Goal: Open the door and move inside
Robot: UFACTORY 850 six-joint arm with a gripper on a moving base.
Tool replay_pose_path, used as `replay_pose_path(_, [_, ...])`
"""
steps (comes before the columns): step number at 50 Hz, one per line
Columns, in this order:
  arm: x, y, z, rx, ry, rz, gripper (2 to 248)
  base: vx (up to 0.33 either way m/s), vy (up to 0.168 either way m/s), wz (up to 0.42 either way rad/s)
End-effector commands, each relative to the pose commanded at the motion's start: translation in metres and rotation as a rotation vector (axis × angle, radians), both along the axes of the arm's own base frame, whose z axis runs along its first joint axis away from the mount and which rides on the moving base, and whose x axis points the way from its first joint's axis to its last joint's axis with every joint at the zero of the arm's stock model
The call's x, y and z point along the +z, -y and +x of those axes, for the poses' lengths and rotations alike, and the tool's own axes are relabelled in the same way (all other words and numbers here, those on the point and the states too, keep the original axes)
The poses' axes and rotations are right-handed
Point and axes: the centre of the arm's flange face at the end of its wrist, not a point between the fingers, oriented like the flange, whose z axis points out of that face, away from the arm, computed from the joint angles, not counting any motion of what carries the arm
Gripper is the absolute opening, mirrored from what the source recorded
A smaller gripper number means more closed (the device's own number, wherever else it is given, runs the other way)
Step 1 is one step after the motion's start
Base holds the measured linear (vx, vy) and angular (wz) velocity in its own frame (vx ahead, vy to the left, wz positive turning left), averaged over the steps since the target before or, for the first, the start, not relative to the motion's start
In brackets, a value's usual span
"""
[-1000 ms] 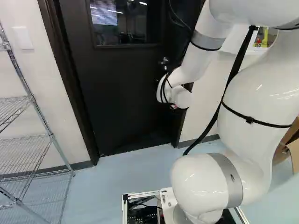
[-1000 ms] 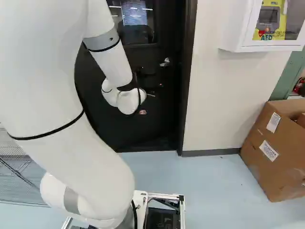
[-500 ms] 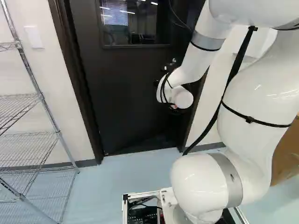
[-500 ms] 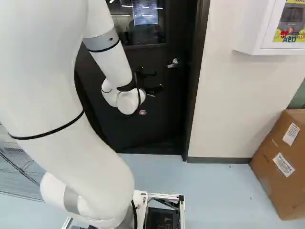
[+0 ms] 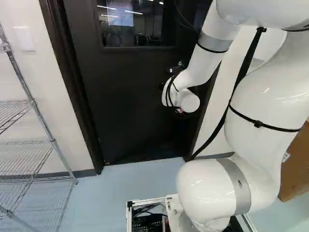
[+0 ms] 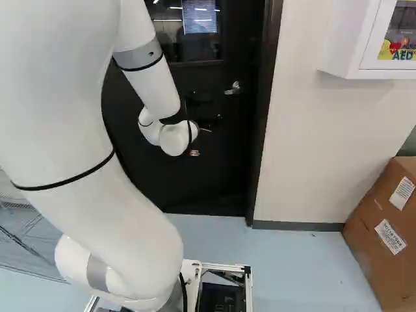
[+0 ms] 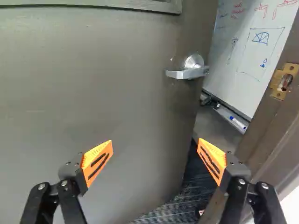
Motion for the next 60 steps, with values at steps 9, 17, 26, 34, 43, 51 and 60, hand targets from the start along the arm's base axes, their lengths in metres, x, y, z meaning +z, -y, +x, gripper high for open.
replay_pose_path(9, [0.0,0.0,0.0,0.0,0.0,0.0,247,0.185,-0.011,-0.031])
replay_pose_path(17, [0.0,0.0,0.0,0.0,0.0,0.0,247,0.17,-0.003,-0.03])
replay_pose_path(26, [0.0,0.0,0.0,0.0,0.0,0.0,247,0.087,0.002,-0.013])
replay_pose_path(34, [0.0,0.0,0.0,0.0,0.0,0.0,247,0.0,0.0,0.0])
replay_pose_path(43, [0.0,0.005,0.009,-0.009,0.001,0.0,247,0.0,0.0,0.0])
replay_pose_path(51, [0.0,0.009,0.019,-0.011,0.003,-0.005,247,0.0,0.0,0.0])
replay_pose_path(60, [-0.001,0.014,0.034,-0.002,0.01,-0.015,247,0.0,0.0,0.0])
